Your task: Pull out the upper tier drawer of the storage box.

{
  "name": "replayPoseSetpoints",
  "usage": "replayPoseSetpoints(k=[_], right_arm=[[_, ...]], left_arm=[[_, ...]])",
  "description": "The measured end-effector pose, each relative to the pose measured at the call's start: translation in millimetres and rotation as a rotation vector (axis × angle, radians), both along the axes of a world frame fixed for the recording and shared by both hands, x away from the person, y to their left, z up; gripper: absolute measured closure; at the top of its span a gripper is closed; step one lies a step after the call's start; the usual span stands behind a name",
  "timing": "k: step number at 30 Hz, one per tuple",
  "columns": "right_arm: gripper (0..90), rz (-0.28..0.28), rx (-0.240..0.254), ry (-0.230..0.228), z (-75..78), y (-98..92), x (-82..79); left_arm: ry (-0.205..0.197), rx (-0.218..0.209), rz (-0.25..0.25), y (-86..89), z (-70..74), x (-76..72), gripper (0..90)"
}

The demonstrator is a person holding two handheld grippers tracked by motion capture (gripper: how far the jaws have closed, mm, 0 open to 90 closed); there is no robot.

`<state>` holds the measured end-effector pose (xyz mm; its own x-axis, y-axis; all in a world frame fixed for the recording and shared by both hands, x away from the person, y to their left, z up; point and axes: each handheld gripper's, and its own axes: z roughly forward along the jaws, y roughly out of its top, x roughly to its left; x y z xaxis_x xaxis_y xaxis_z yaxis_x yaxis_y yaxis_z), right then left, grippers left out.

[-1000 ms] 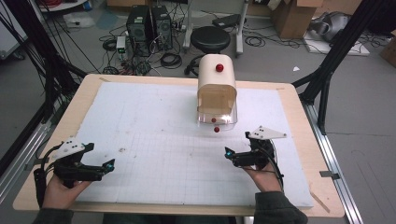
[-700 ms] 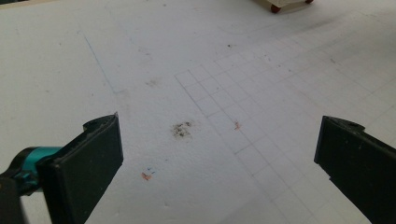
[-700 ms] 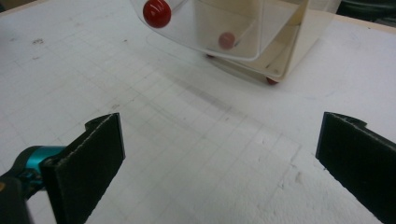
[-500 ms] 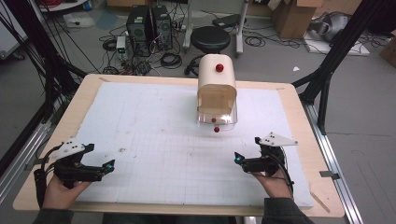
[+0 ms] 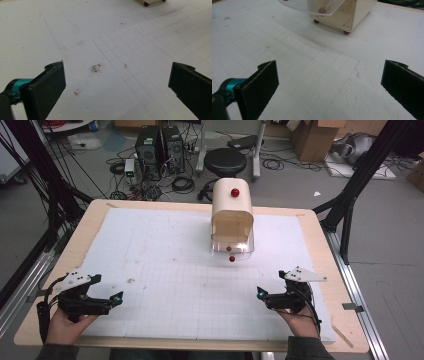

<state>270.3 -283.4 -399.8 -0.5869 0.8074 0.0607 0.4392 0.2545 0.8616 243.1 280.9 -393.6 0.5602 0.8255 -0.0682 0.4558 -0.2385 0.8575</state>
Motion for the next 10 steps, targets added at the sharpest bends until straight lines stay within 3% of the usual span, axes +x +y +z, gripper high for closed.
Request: replayPoseSetpoints(k=[10], right_arm=[[0.2, -0.007, 0.015, -0.001, -3.5, 0.2, 0.6]], left_arm=[[-0.001, -0.001, -0.002, -0.9, -0.7, 0.0, 1.7]])
